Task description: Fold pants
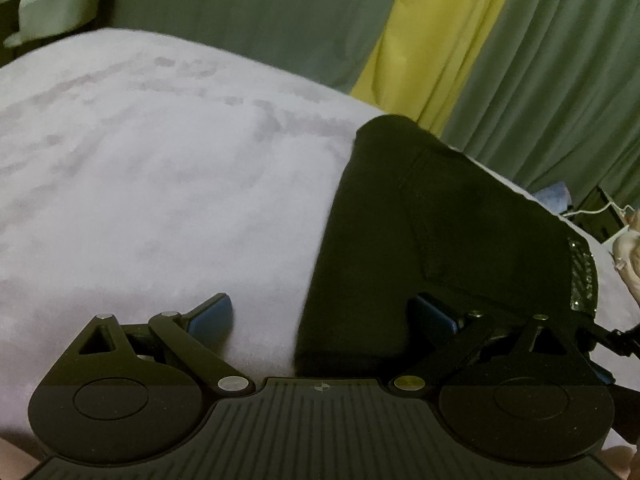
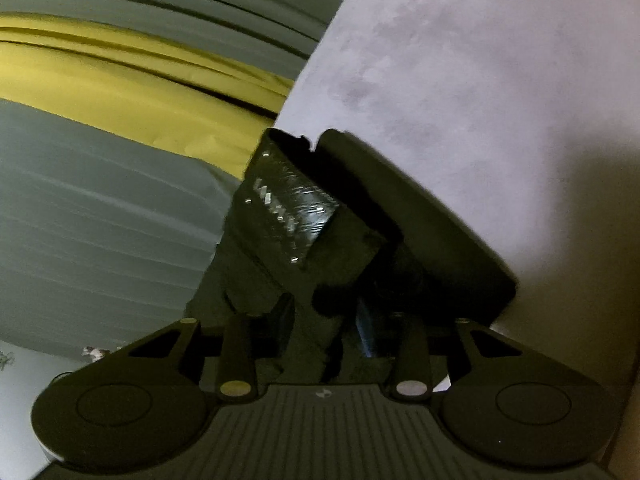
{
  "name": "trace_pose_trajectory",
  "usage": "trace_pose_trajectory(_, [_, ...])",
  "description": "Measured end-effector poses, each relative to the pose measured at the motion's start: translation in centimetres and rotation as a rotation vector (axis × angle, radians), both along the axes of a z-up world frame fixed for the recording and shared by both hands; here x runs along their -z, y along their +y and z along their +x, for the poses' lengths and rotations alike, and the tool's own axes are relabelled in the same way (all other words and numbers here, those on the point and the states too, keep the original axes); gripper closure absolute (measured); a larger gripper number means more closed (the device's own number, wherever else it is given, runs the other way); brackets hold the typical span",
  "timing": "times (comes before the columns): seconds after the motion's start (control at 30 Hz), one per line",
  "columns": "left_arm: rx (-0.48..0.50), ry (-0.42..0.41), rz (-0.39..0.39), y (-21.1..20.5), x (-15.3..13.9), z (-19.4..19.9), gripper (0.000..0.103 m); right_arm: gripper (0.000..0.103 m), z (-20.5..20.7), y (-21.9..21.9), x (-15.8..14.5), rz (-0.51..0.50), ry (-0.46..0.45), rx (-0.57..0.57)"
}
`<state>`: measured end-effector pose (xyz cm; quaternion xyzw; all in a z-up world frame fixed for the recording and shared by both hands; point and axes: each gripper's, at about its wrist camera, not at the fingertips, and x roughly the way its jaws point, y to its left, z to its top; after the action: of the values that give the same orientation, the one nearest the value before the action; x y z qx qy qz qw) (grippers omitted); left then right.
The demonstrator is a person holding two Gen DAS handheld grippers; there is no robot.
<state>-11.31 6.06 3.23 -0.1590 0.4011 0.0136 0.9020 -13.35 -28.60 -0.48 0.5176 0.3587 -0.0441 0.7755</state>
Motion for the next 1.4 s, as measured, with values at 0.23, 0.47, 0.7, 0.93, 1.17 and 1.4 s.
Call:
trace_pose_trajectory(0.23, [0.046,-0.140,0.002,-0.8,-1.4,-1.5,0.003,0.068,0.5,-0.1,0.8,0.060,0.006,0.073])
trace_pose_trajectory(0.47, [0.197,-0.156,-0.296,-0.4,-1.3,-2.1,0.003,0.061,-0.5,-0.3,0.6,0.104,-0.083,0.089])
trace_pose_trajectory(0.7, [0.212,-0.068,-0.457,-0.1,0.0,-1.0,0.003,0.059,-0.6,0.2,0.4,0.071,-0.112,0.066])
trace_pose_trajectory(0.93, [0.279,-0.004,-0.439,-1.2,0.3,-1.4,0.003,0.059,-0.8,-0.1,0.8,0.104,-0.120,0.060])
trace_pose_trajectory(1.17, [0.204,0.033,-0.536,-0.4,1.7,-0.1,0.004,0.060,-0.4,0.8,-0.2,-0.001,-0.096,-0.013])
trace_pose_trajectory(1.4, [0.130,-0.002,-0.640,1.3,2.0,0.0,0.005,0.059,-0.4,1.8,-1.6,-0.100,-0.094,-0.068])
